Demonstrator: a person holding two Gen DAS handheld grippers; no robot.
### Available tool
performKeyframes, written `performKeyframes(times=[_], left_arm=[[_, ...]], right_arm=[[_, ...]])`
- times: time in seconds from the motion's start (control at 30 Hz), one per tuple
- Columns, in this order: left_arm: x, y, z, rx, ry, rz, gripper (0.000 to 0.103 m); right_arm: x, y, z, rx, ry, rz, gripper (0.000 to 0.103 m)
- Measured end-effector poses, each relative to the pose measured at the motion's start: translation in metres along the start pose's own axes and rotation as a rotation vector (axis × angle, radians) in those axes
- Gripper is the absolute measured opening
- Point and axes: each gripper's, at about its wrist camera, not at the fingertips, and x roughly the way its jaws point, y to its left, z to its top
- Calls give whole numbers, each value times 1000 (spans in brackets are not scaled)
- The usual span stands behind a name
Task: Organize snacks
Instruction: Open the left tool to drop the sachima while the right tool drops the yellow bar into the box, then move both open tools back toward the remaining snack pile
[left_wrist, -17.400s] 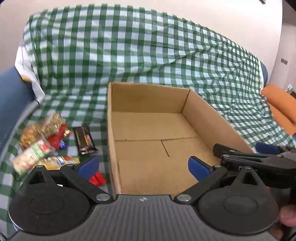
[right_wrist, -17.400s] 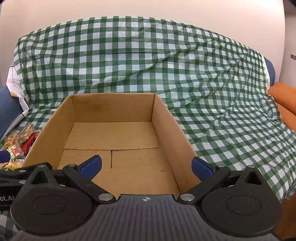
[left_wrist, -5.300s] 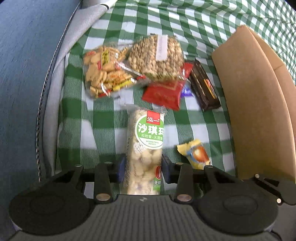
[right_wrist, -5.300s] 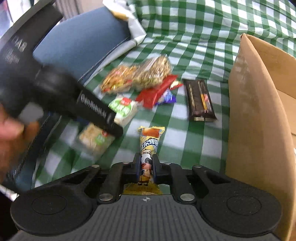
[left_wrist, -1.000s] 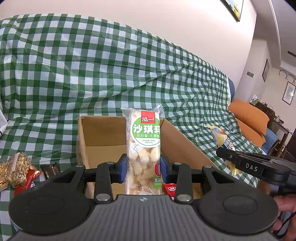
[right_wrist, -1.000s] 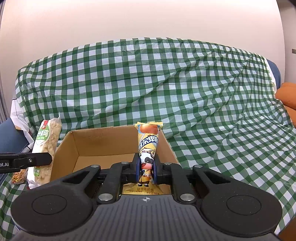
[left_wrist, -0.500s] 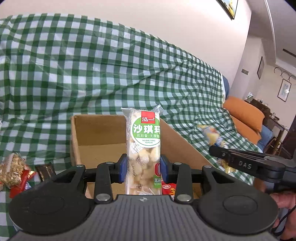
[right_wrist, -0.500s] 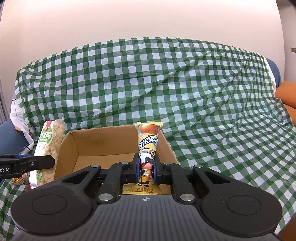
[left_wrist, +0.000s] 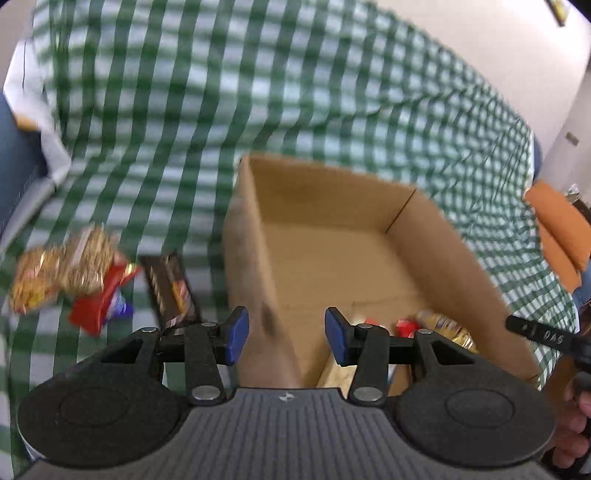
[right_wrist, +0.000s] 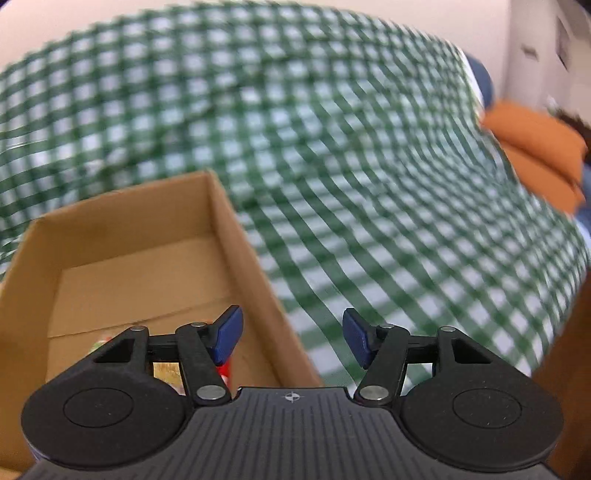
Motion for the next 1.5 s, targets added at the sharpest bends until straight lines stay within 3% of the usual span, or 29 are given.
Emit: performKeyframes(times=[0.07, 0.17, 0.2, 0.3, 0.53, 0.63, 0.7, 0.77, 0.97, 1.07, 1.17, 1.23, 1.3, 1.5], left_arm=[[4, 2, -2, -16, 45, -51, 47], [4, -4, -4, 30, 48, -41, 44], [4, -3, -5, 26, 52, -47, 42], [3, 3, -7, 7, 70, -80, 34], [-4, -2, -13, 65, 82, -119, 34], [-11, -3, -13, 81, 44, -126, 34], [-18, -8, -13, 115, 1, -123, 34], [-23, -11, -13, 123, -29, -135, 34], [-34, -16, -14, 158, -91, -177, 34], [-39, -4, -9, 128, -125, -148, 33], [-42, 28, 5, 29, -128, -91, 20], [-45, 58, 14, -68, -138, -51, 20], [-50, 93, 23, -165, -157, 26, 20], [-55, 174, 40, -297, -156, 145, 20]], right_arm=[[7, -4, -1, 18, 28, -5, 56], [14, -2, -8, -8, 79, 7, 23], [16, -1, -8, -10, 91, 13, 22], [15, -4, -10, -3, 89, 7, 22], [9, -10, -11, 2, 91, -37, 23], [8, -13, -10, 9, 90, -34, 23], [1, -14, -8, 27, 48, -20, 31], [-8, -11, -8, 21, 0, -4, 48], [-21, 10, -8, -49, -78, 72, 49], [-25, 19, -8, -57, -86, 109, 49], [-30, 31, -8, -64, -110, 159, 49], [-34, 43, -8, -68, -128, 203, 45], [-38, 54, -8, -70, -137, 262, 31], [-52, 98, -12, -128, -192, 416, 29]])
